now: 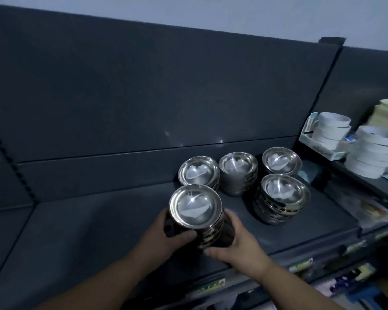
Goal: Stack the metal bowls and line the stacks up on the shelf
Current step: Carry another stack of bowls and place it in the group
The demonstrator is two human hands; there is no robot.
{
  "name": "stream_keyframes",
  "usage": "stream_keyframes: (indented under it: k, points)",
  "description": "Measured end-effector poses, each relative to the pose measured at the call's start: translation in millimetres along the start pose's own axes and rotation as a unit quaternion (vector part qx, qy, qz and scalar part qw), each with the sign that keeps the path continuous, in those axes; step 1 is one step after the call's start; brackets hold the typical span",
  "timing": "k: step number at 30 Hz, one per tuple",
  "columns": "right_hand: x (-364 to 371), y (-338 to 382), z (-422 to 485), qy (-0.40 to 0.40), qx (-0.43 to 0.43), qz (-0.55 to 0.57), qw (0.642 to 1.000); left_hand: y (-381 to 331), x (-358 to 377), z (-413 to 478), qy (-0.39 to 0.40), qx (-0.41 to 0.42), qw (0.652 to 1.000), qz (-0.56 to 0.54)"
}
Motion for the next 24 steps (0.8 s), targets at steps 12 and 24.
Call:
stream_keyframes:
  k: [12, 24]
  points:
    - [-28, 42, 33, -0.013, -0.056, -0.157, 0.986, -32, 12, -33, -0.201, -0.053, 0.975, 0.073]
    - [-31, 41, 27, -0.008, -0.079, -0.132, 0.988, -43, 13, -31, -0.221, -0.052, 0.966, 0.123]
Point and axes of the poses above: each hand's wrist, its own z-axis towards the middle knuckle, its own x-axis out of the palm, y = z × x, the point moved 8 cm from there along z, towards the middle knuckle, and after that the axes turned 5 degrees about -x, right-handed, at the moved point
